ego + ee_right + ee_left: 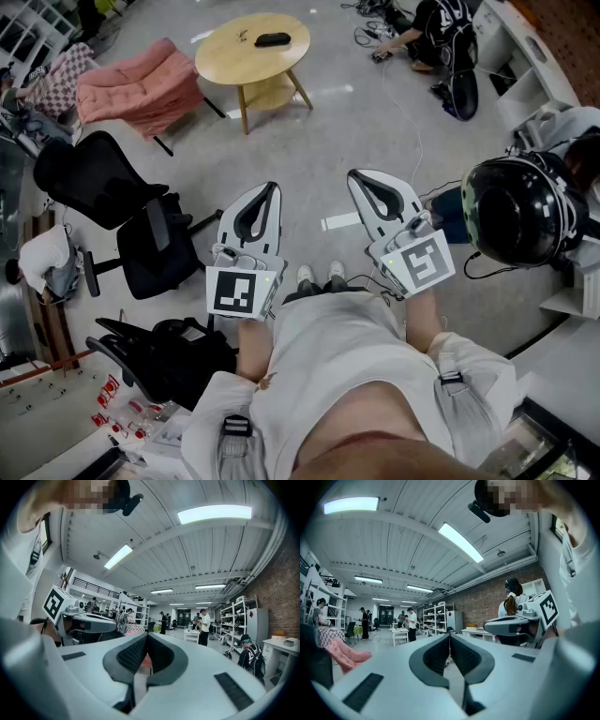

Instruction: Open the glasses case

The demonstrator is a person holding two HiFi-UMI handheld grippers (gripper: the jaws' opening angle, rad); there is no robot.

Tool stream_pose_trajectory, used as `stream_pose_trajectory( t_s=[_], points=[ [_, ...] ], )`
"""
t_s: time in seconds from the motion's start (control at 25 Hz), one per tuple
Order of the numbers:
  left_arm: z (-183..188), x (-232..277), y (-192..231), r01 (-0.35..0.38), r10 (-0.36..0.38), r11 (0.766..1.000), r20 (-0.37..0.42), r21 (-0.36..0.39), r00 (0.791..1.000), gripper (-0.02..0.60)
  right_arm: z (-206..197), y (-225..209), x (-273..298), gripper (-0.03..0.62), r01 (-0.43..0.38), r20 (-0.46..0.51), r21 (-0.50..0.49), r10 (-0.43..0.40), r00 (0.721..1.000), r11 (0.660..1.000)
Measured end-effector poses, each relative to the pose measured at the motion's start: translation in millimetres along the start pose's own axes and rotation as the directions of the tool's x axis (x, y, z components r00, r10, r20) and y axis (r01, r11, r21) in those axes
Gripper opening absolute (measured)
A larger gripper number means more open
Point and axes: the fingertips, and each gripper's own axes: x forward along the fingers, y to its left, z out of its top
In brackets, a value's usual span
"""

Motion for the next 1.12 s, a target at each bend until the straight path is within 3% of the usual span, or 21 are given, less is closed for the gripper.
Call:
stream_pose_trajectory(
  t_s=[0.2, 0.48, 0.84, 1.12],
  points=[
    [2, 9, -28, 0.004, -0.004, 1.0, 0.008, 0.013, 1.0, 0.02, -5, -17, -19, 0.018, 0.005, 0.01, 0.026, -0.005, 1.0, 1.0],
    [-5, 22, -33, -0.012, 0.011, 1.0, 0.011, 0.006, 1.0, 0.02, -15, -34, -18, 0.018, -0.009, -0.006, 0.03, 0.009, 1.0, 1.0],
    [-12, 67, 1, -0.025, 0.025, 1.0, -0.007, 0.011, 1.0, 0.02, -26, -67, 26, 0.018, 0.004, -0.022, 0.008, -0.003, 1.0, 1.0],
    [-20, 123, 42, 0.011, -0.011, 1.0, 0.007, -0.006, 1.0, 0.02, -32, -105, 81, 0.018, 0.031, -0.048, -0.008, -0.031, 0.998, 0.999]
  ],
)
